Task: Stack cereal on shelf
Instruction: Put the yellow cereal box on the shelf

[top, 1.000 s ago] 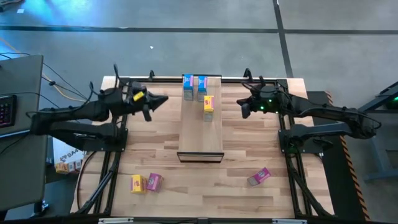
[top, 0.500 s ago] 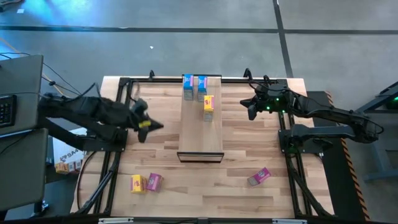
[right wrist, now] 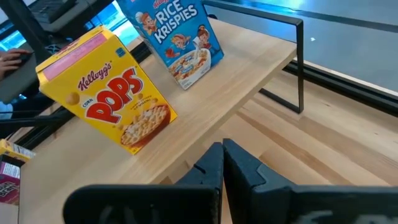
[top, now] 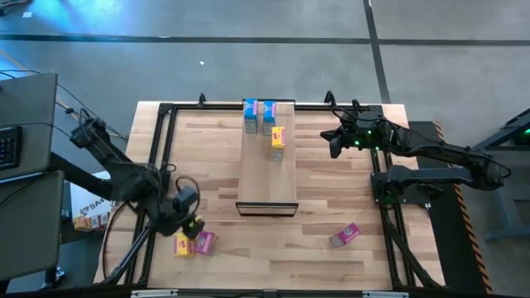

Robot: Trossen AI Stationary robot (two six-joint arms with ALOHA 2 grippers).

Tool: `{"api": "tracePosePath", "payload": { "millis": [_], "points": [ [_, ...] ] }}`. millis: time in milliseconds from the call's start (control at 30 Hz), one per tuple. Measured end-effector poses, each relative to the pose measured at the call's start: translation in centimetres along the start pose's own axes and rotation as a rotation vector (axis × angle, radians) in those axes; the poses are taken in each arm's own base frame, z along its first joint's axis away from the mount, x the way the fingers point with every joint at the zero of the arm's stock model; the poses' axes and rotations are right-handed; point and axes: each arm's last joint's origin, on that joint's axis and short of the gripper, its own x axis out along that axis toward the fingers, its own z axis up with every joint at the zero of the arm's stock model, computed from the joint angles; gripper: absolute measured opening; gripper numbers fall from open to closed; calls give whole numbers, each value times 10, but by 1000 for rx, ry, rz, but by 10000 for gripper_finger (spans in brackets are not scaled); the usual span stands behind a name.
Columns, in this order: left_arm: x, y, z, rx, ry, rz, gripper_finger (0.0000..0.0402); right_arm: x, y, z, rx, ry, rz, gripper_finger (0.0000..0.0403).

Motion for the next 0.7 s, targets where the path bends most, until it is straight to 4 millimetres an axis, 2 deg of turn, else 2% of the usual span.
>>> {"api": "tracePosePath", "payload": {
  "millis": [167,333,467,700],
  "points": [
    [-1,4,-25,-129,154,45,197,0,0,0,0,-4,-14,0],
    [-7,14,-46,-301,219,124,248,0,-2,-1,-2,-4,-54,0],
    [-1,19,-58,-381,208,207,263,0,-3,-1,-2,-9,-70,0],
    [30,13,-58,-425,127,309,262,0,-3,-1,5,-9,-70,0]
  ]
}}
